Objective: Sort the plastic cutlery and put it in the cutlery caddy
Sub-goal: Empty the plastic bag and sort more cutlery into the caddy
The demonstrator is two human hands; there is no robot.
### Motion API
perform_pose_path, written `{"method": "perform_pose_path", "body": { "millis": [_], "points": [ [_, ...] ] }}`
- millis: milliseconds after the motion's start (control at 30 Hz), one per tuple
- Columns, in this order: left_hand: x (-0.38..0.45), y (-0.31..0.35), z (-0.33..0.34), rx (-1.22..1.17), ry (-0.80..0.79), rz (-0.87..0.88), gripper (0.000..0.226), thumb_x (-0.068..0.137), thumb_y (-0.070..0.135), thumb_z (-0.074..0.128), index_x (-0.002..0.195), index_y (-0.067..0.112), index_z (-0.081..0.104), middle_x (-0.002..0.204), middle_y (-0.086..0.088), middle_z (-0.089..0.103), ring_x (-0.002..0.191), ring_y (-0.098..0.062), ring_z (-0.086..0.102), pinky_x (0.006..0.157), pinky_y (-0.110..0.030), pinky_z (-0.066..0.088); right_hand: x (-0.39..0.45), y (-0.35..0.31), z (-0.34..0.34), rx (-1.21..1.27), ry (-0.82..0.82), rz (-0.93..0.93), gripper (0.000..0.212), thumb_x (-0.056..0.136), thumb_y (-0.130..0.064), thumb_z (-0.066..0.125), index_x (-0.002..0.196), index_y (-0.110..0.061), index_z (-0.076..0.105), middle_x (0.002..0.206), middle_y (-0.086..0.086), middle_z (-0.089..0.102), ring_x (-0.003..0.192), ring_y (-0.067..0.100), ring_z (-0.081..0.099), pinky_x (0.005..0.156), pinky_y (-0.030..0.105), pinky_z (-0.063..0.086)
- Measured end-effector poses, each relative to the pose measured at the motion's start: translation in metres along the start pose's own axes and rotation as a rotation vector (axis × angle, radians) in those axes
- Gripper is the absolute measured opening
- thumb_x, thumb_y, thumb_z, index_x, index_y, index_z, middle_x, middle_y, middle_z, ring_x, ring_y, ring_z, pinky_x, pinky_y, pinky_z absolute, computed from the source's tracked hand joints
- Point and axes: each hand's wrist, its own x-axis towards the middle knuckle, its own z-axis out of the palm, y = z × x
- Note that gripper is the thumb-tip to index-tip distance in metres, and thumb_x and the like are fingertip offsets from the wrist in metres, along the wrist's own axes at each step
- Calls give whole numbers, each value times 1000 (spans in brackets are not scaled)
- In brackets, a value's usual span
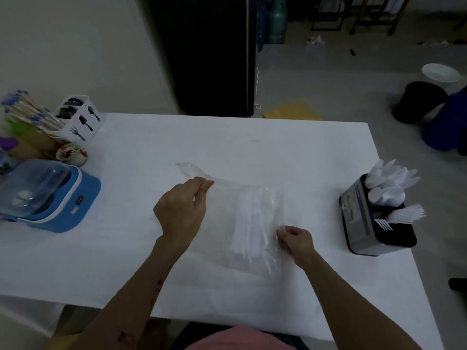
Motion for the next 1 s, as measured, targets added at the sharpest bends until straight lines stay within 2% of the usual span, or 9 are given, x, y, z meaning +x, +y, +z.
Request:
{"method": "perform_pose_path", "body": {
  "millis": [133, 233, 300, 400, 467, 533, 633, 833, 1000],
  "points": [
    [-8, -12, 7, -37, -42, -172, 44, 95, 53, 35, 92, 26, 69, 66, 4, 66, 61, -19, 59, 55, -33, 46, -8, -3, -4, -107, 113, -59, 10, 85, -17, 73, 82, -9, 76, 67, 6, 70, 69, 24, 68, 74, 32, 57],
    [-10, -25, 14, 64, 7, -64, 27, 96, 39, 50, 91, 19, 69, 70, -2, 64, 76, -25, 57, 73, -36, 37, -11, -3, -7, -115, 60, -55, 9, 84, -16, 75, 76, -12, 74, 65, 5, 69, 61, 19, 64, 62, 23, 49],
    [-17, -30, 24, 191, -25, -99, 22, 94, 31, 56, 108, 16, 64, 101, -6, 66, 103, -29, 54, 86, -42, 36, -11, -1, -8, -89, 91, -55, 8, 85, -18, 74, 83, -10, 76, 70, 5, 71, 66, 21, 66, 65, 24, 50],
    [-33, -25, 38, 308, -110, -135, 62, 89, 32, 52, 142, 3, 38, 150, -16, 35, 140, -36, 28, 114, -45, 18, -10, 2, -9, -55, 45, -40, 9, 84, -21, 76, 86, -13, 74, 74, 4, 70, 68, 20, 65, 69, 28, 52],
    [-49, -17, 54, 211, -249, 78, 61, 89, 25, 54, 141, -2, 40, 151, -20, 33, 143, -37, 22, 118, -49, 15, -7, 4, -12, -40, 9, -31, 9, 84, -22, 76, 84, -14, 74, 70, 3, 68, 61, 16, 60, 65, 27, 49],
    [-67, -4, 73, -33, -494, 311, 44, 92, 19, 52, 131, -1, 54, 145, -19, 44, 142, -31, 26, 113, -52, 31, -7, 5, -15, -8, -25, -16, 14, 84, -22, 76, 81, -8, 75, 65, 4, 65, 58, 17, 55, 63, 27, 48],
    [-85, 21, 92, -220, -963, 347, 43, 101, 21, 41, 141, 4, 42, 152, -10, 35, 144, -16, 21, 120, -24, 10, -5, 5, -23, 83, -115, 24, 23, 85, -18, 75, 86, 5, 74, 73, 12, 68, 67, 26, 60, 70, 33, 54],
    [-84, 70, 127, -408, -1013, -133, 31, 99, 25, 47, 120, 9, 62, 118, -8, 63, 105, -17, 58, 88, -17, 38, -2, -3, -30, -10, -131, -31, 4, 77, -16, 82, 78, -12, 79, 79, 6, 76, 82, 26, 72, 76, 33, 61],
    [-66, 91, 144, -533, -1000, -630, 38, 84, 49, 63, 100, 14, 68, 94, 3, 68, 87, -13, 61, 76, -22, 44, -2, -8, -22, -132, -171, -118, 9, 70, -18, 87, 71, -18, 78, 73, 0, 75, 80, 25, 72, 78, 37, 61]
  ]
}}
